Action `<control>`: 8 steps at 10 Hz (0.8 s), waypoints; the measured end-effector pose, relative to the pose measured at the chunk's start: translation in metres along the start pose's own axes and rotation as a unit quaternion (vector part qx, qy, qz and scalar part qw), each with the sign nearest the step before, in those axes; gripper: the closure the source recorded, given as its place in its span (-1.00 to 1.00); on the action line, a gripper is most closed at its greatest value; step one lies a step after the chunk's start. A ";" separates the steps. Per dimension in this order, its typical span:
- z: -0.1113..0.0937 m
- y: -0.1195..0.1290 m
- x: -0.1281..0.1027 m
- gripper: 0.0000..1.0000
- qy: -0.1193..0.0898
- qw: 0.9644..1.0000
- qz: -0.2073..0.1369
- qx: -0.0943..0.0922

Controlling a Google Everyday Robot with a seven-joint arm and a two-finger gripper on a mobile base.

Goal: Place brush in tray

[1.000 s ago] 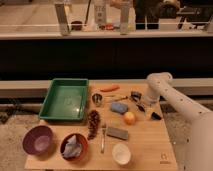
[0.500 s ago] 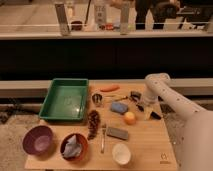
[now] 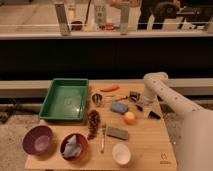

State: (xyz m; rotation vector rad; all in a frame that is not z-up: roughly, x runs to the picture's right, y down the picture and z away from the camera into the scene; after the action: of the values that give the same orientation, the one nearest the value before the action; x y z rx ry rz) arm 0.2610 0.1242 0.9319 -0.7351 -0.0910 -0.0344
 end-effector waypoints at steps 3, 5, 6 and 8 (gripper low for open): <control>0.002 -0.001 -0.001 -0.43 0.000 1.000 0.000 -0.004; 0.001 -0.002 -0.001 -0.08 0.001 1.000 -0.001 -0.002; 0.001 -0.002 -0.001 0.12 0.001 1.000 -0.001 -0.002; -0.001 -0.003 -0.004 0.46 0.002 1.000 -0.001 -0.001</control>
State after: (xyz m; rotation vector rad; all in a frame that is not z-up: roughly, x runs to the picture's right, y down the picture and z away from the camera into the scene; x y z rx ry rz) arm 0.2569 0.1210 0.9325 -0.7375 -0.0874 -0.0388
